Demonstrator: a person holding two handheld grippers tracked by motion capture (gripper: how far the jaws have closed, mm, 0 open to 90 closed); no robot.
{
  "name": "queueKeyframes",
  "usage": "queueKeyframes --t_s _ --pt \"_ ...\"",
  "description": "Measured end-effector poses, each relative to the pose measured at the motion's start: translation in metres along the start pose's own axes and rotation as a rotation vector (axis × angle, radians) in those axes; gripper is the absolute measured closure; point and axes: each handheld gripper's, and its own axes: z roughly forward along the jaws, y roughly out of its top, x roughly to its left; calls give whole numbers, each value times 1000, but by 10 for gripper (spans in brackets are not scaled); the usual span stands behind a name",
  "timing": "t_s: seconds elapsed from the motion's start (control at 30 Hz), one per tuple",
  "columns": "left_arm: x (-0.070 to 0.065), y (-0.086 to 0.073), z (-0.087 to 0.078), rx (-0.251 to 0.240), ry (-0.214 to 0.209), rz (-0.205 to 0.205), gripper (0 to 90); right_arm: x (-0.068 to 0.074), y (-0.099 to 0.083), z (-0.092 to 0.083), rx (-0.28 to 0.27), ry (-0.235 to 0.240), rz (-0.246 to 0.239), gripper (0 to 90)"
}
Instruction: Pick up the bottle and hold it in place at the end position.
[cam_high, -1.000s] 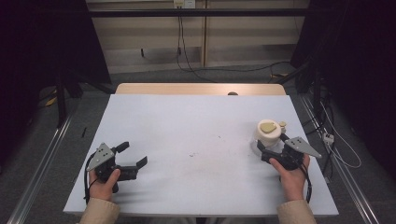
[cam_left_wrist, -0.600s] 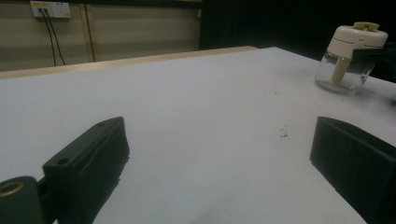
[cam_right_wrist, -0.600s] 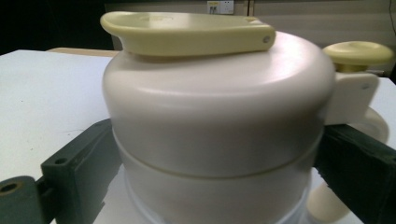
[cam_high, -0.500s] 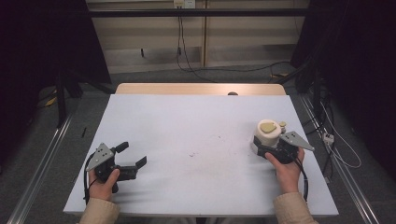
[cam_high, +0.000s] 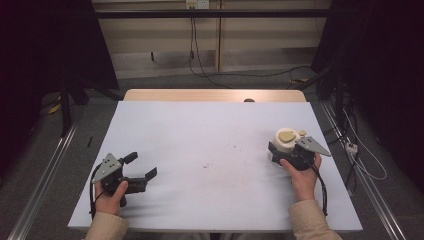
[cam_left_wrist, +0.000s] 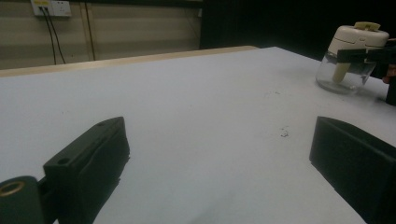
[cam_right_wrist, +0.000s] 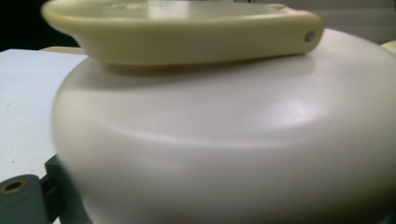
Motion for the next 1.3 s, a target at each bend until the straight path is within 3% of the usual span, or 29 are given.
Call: queueKeyframes --t_s 0.53,1.3 --pt "0 0 0 -4 -2 -3 40 1 1 -1 -28 16 32 69" --pt "-1 1 -1 -1 -4 -1 40 28 14 1 -56 96 19 70"
